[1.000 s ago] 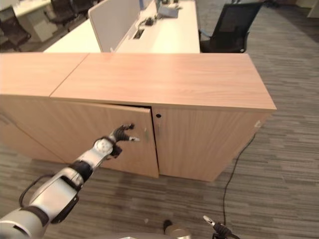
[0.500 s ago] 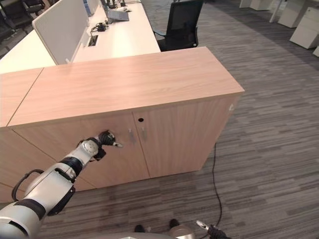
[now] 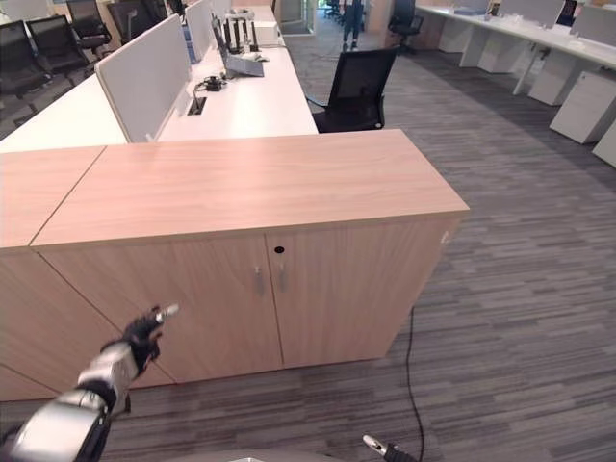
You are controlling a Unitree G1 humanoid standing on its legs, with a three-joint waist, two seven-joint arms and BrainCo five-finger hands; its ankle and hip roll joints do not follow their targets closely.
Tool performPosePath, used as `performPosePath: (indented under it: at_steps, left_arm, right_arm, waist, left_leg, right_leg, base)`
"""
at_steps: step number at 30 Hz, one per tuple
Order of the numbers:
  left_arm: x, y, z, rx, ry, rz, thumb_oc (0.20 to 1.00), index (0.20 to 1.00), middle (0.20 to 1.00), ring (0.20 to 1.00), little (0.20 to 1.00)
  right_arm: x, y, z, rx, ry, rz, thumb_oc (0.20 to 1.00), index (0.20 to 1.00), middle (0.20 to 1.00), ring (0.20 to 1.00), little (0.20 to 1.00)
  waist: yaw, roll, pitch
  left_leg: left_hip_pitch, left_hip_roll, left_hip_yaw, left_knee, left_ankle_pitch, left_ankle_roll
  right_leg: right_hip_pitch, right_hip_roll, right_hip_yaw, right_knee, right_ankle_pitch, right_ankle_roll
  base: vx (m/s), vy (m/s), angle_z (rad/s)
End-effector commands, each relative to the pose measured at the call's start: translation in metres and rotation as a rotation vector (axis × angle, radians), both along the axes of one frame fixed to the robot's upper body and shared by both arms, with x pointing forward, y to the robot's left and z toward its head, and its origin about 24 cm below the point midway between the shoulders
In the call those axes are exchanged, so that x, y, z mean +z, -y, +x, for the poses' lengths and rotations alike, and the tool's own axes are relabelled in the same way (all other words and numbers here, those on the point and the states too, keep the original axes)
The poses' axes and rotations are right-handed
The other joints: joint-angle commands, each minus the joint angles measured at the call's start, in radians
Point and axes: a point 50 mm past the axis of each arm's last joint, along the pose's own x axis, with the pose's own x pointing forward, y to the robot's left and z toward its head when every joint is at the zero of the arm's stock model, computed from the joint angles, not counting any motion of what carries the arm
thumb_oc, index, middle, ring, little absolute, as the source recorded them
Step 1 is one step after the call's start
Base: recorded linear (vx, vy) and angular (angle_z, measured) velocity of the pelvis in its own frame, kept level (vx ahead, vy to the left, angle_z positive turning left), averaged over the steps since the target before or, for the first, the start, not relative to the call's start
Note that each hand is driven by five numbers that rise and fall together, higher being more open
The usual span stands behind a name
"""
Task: Put the empty folder in the office cabinet
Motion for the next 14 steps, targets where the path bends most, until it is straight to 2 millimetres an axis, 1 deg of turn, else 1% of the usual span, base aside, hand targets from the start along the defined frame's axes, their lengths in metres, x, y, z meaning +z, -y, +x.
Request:
performPosePath:
  at_steps: [1, 2, 3, 4, 5, 7, 9, 10, 11, 12, 14]
  left_arm:
    - [0.0, 0.011, 0.008, 0.012, 0.028, 0.014, 1.0, 1.0, 1.0, 1.0, 1.0]
    - [-0.006, 0.013, -0.004, 0.021, 0.012, 0.009, 1.0, 1.0, 1.0, 1.0, 1.0]
    - [-0.007, 0.013, -0.004, 0.021, 0.011, 0.009, 1.0, 1.0, 1.0, 1.0, 1.0]
    - [-0.014, 0.016, -0.021, 0.069, 0.002, 0.003, 1.0, 1.0, 1.0, 1.0, 1.0]
    - [-0.015, 0.016, -0.025, 0.107, 0.017, -0.007, 1.0, 1.0, 1.0, 1.0, 1.0]
    - [-0.021, 0.013, -0.043, 0.133, -0.017, -0.019, 1.0, 1.0, 1.0, 1.0, 1.0]
    - [-0.029, 0.005, -0.069, 0.229, -0.076, -0.049, 1.0, 1.0, 1.0, 1.0, 1.0]
    - [-0.029, 0.005, -0.069, 0.23, -0.076, -0.049, 1.0, 1.0, 1.0, 1.0, 1.0]
    - [-0.032, 0.003, -0.082, 0.281, -0.113, -0.052, 1.0, 1.0, 1.0, 1.0, 1.0]
    - [-0.039, 0.002, -0.111, 0.26, -0.229, -0.032, 1.0, 1.0, 1.0, 1.0, 1.0]
    - [-0.043, 0.005, -0.126, 0.2, -0.306, -0.016, 1.0, 1.0, 1.0, 1.0, 1.0]
  right_arm:
    - [0.0, -0.009, 0.013, 0.051, 0.037, -0.015, 1.0, 1.0, 1.0, 1.0, 1.0]
    - [0.001, -0.011, 0.015, 0.052, 0.05, -0.015, 1.0, 1.0, 1.0, 1.0, 1.0]
    - [0.001, -0.011, 0.015, 0.052, 0.049, -0.015, 1.0, 1.0, 1.0, 1.0, 1.0]
    - [0.0, -0.016, 0.016, 0.037, 0.062, -0.012, 1.0, 1.0, 1.0, 1.0, 1.0]
    - [0.0, -0.019, 0.017, 0.025, 0.068, -0.007, 1.0, 1.0, 1.0, 1.0, 1.0]
    - [0.0, -0.025, 0.021, 0.016, 0.088, 0.005, 1.0, 1.0, 1.0, 1.0, 1.0]
    - [0.001, -0.026, 0.023, 0.002, 0.095, 0.013, 1.0, 1.0, 1.0, 1.0, 1.0]
    - [0.001, -0.026, 0.023, 0.002, 0.095, 0.013, 1.0, 1.0, 1.0, 1.0, 1.0]
    - [0.0, -0.027, 0.023, -0.01, 0.087, 0.018, 1.0, 1.0, 1.0, 1.0, 1.0]
    - [-0.001, -0.027, 0.022, -0.024, 0.08, 0.019, 1.0, 1.0, 1.0, 1.0, 1.0]
    - [-0.001, -0.027, 0.022, -0.033, 0.074, 0.019, 1.0, 1.0, 1.0, 1.0, 1.0]
  waist:
    - [0.026, -0.022, 0.006]
    - [0.033, -0.027, 0.006]
    - [0.032, -0.027, 0.005]
    - [0.048, -0.038, 0.007]
    - [0.055, -0.045, 0.009]
    - [0.065, -0.057, 0.011]
    - [0.078, -0.064, 0.015]
    - [0.077, -0.064, 0.015]
    - [0.082, -0.066, 0.016]
    - [0.089, -0.066, 0.018]
    - [0.092, -0.064, 0.017]
  left_leg:
    - [0.0, -0.008, -0.058, 0.013, -0.088, -0.008]
    - [0.0, -0.008, -0.063, 0.013, -0.089, -0.007]
    - [0.0, -0.009, -0.063, 0.013, -0.089, -0.007]
    - [-0.002, -0.012, -0.074, 0.013, -0.089, -0.006]
    - [-0.004, -0.013, -0.08, 0.013, -0.089, -0.006]
    - [-0.008, -0.013, -0.091, 0.013, -0.089, -0.006]
    - [-0.012, -0.014, -0.1, 0.013, -0.089, -0.005]
    - [-0.012, -0.014, -0.101, 0.013, -0.089, -0.005]
    - [-0.014, -0.015, -0.104, 0.013, -0.09, -0.005]
    - [-0.016, -0.016, -0.109, 0.013, -0.09, -0.003]
    - [-0.018, -0.017, -0.111, 0.013, -0.091, -0.003]
  right_leg:
    - [0.001, -0.019, -0.058, 0.006, -0.041, 0.061]
    - [0.003, -0.02, -0.063, 0.006, -0.042, 0.06]
    - [0.003, -0.02, -0.064, 0.006, -0.042, 0.06]
    - [0.005, -0.021, -0.069, 0.006, -0.044, 0.057]
    - [0.006, -0.022, -0.075, 0.006, -0.046, 0.057]
    - [0.007, -0.023, -0.082, 0.006, -0.049, 0.056]
    - [0.004, -0.025, -0.089, 0.006, -0.05, 0.056]
    - [0.005, -0.025, -0.09, 0.006, -0.051, 0.056]
    - [0.003, -0.026, -0.092, 0.006, -0.051, 0.056]
    - [0.002, -0.026, -0.097, 0.006, -0.052, 0.056]
    - [0.001, -0.027, -0.098, 0.006, -0.052, 0.055]
  base:
    - [0.02, 0.006, 0.06]
    - [0.01, 0.004, 0.05]
    - [0.01, -0.003, 0.08]
    - [0.01, -0.011, 0.12]
    - [0.0, -0.025, 0.17]
    - [0.0, -0.027, 0.28]
    - [0.01, -0.008, 0.23]
    - [0.0, -0.003, 0.1]
    - [0.01, 0.012, 0.11]
    - [0.02, 0.019, 0.08]
    - [0.02, 0.014, 0.03]
